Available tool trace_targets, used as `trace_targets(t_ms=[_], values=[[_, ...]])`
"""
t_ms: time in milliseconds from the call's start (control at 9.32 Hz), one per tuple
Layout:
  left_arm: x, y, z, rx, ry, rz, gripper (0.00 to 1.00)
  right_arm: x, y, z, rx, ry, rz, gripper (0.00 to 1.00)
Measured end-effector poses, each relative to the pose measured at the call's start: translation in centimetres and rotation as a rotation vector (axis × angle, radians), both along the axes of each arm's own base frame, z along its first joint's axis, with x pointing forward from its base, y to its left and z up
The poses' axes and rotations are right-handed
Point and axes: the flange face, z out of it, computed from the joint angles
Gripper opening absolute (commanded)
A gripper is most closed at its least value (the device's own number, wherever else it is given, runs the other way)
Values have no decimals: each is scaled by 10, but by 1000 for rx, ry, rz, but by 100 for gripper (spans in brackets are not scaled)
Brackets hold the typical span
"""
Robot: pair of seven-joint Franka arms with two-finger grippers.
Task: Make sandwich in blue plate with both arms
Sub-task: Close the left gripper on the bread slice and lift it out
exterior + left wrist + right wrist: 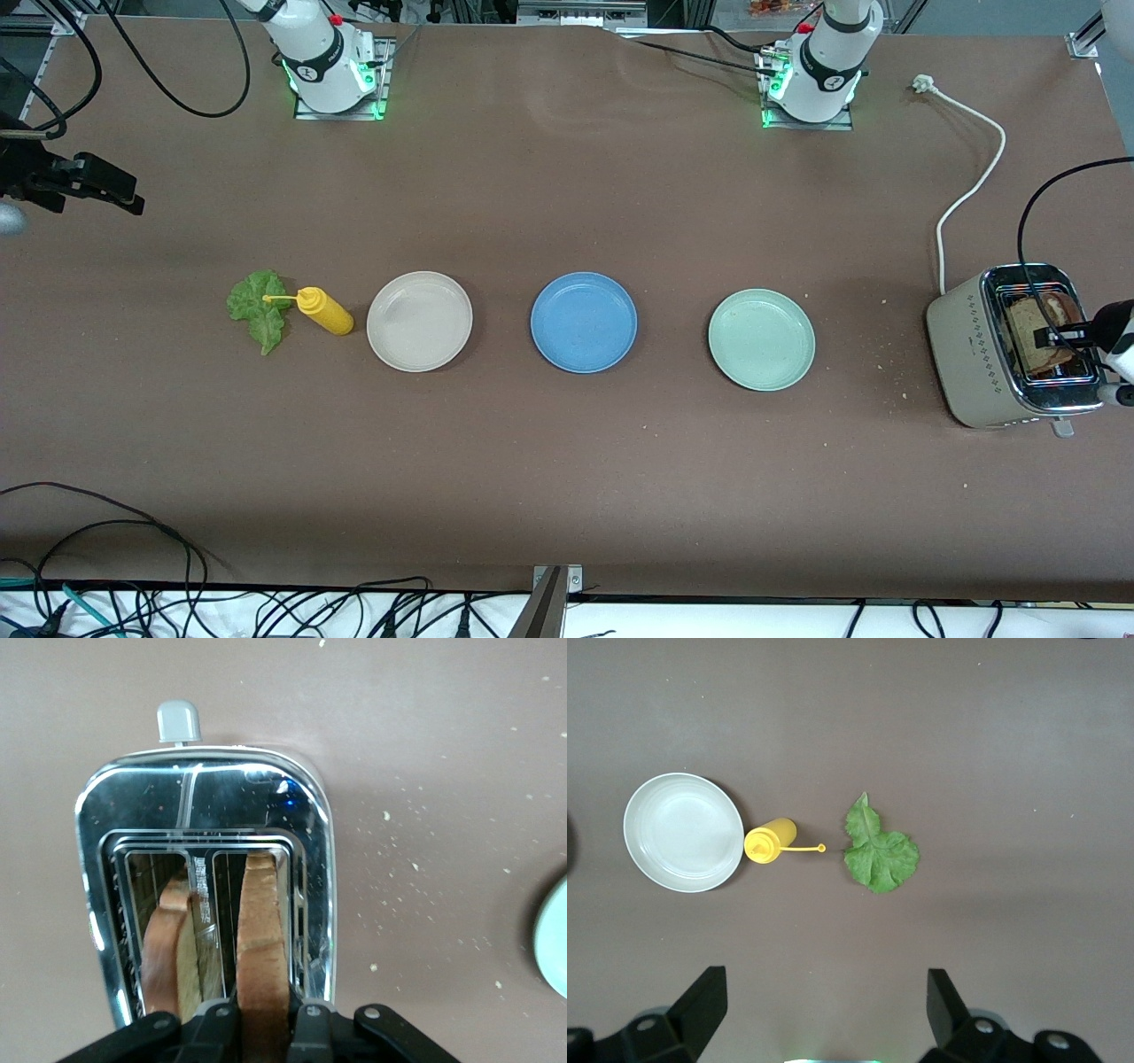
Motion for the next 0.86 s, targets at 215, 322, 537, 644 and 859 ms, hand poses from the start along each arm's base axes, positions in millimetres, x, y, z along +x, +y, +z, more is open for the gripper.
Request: trace_targets(t_ms=[215, 322, 537, 644, 859], values=[[-4, -10, 43, -3, -5, -6, 0, 0, 0, 0, 0, 0, 0, 100], [-8, -19, 63, -7, -11, -15, 0, 0, 0, 0, 0, 0, 0, 100], [-14, -57, 92, -3, -7, -5, 0, 0, 0, 0, 0, 0, 0, 100], [-11, -87, 97, -3, -8, 34, 0, 0, 0, 0, 0, 0, 0, 100], [-5, -149, 96, -43, -17, 149, 0, 0, 0, 0, 0, 0, 0, 100]])
